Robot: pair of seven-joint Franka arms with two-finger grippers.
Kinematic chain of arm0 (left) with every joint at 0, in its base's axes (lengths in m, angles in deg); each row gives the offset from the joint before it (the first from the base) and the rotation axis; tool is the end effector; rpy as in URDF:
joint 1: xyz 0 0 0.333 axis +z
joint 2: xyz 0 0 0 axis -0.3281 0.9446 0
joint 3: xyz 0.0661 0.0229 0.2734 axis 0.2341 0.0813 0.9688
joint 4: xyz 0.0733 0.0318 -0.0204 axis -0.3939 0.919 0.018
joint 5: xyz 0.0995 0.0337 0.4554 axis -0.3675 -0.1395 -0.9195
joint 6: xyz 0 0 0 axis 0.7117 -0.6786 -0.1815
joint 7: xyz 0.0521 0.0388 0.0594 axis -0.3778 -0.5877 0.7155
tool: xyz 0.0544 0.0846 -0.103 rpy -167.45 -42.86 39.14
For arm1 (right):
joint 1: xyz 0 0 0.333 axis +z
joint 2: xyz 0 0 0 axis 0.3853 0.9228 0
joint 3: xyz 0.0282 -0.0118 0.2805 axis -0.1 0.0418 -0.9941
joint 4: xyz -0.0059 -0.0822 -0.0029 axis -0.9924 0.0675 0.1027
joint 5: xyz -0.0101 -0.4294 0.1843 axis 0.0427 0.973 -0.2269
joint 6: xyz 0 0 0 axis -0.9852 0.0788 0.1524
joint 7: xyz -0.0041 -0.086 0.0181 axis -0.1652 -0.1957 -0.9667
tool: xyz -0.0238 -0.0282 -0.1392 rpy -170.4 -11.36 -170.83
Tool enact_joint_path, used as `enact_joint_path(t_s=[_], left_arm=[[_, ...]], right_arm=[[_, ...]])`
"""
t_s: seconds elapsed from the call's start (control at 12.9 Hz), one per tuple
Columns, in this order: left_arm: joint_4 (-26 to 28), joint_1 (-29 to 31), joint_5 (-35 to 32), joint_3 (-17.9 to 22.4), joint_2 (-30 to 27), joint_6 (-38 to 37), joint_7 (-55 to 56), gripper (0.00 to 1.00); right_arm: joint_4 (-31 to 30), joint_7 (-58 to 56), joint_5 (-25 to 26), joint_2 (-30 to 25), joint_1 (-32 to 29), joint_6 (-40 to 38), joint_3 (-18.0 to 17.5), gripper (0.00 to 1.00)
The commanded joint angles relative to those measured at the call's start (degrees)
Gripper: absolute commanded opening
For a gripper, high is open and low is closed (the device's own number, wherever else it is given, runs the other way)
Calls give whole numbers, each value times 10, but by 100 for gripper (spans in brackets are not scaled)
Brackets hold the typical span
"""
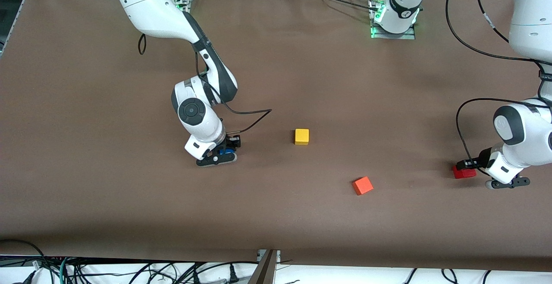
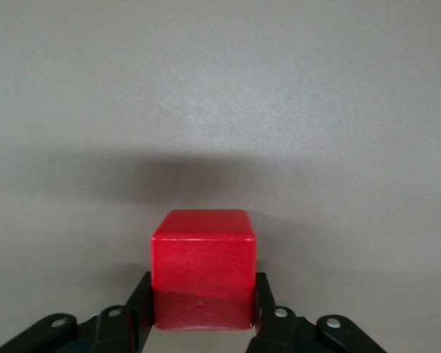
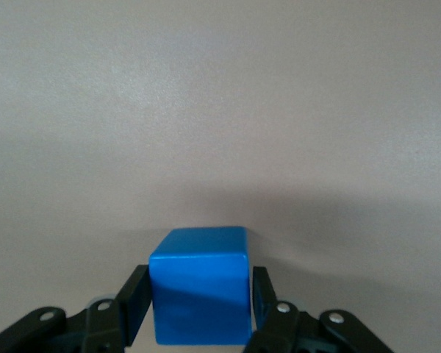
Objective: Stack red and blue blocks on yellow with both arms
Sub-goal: 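Reach the right gripper to the blue cube while the left gripper reaches the red cube, then grasp the blue cube with the right gripper while the left gripper grasps red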
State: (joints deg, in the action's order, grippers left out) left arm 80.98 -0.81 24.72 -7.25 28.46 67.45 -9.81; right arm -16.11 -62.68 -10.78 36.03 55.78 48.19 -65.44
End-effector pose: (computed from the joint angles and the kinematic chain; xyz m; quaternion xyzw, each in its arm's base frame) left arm 0.7060 0.1944 0.0885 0.9974 0.0701 -0.0052 0.0187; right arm 0.6551 0.3460 0.0963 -0.9956 -0.0854 -0.0283 0.0257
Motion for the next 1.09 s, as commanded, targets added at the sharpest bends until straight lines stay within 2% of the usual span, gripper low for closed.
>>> enact_joint_path(t_s=[0.0,0.16,0.31,0.7,1.01], left_arm=[[-12,1,8,-2,0,3,-17,2],[-47,-12,9,-11,-5,-19,-10,0],[-66,-39,9,-25,-25,-51,-2,0],[-66,-165,10,-39,-78,-98,12,0],[-60,-204,9,-111,-81,-106,78,0]], right_arm=[[-3,-4,5,1,-4,5,-2,54],[0,-4,4,-3,-9,0,-1,42],[3,-4,3,-33,-17,-52,2,41],[11,-4,2,-144,-57,-219,5,41],[41,-4,3,-191,-59,-322,24,42]])
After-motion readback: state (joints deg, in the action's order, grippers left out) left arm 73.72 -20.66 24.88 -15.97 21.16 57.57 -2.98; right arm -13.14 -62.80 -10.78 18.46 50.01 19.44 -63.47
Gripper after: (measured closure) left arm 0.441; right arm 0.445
